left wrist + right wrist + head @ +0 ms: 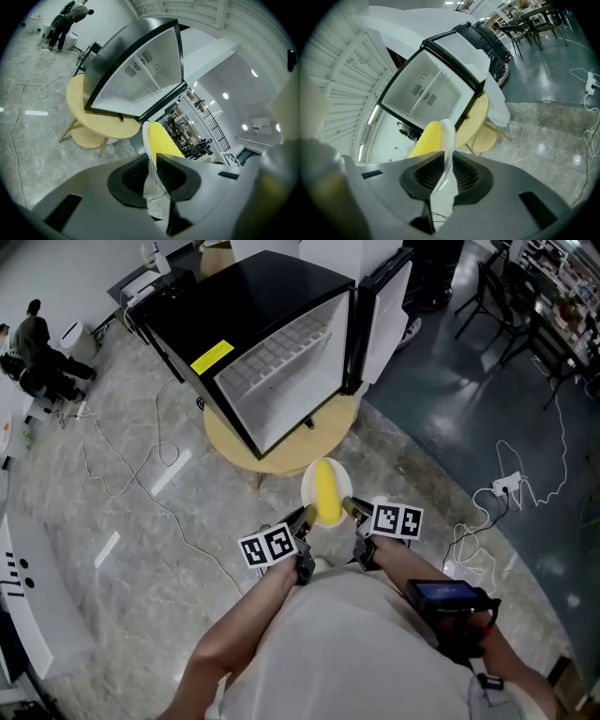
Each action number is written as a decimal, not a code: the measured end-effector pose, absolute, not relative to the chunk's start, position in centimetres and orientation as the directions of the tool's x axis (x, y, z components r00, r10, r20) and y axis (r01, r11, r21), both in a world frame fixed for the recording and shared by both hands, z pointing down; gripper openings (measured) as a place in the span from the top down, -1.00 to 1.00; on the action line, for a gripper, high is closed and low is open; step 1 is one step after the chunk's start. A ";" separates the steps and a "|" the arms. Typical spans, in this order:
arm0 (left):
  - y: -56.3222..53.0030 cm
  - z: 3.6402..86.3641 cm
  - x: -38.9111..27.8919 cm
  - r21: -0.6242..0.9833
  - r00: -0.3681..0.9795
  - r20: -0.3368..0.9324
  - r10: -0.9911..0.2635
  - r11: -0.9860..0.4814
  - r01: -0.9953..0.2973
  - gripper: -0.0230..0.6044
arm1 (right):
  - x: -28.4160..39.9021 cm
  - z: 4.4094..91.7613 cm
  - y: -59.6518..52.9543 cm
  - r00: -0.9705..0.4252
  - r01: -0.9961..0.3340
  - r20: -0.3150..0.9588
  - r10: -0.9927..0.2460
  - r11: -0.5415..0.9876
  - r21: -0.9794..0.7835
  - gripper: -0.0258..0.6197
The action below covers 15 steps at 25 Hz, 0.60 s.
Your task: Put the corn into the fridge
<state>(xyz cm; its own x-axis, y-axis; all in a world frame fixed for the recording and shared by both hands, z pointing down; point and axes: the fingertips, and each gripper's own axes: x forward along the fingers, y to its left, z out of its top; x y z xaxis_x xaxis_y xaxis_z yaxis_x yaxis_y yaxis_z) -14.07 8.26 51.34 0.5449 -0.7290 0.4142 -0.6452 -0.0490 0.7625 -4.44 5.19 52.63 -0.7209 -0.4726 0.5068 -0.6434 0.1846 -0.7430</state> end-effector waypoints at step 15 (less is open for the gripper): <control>4.0 51.5 -16.5 0.743 0.492 0.430 -0.757 -0.012 -0.669 0.73 | -6.8 52.9 0.0 -0.757 -0.625 0.494 -0.428 0.253 -0.738 0.76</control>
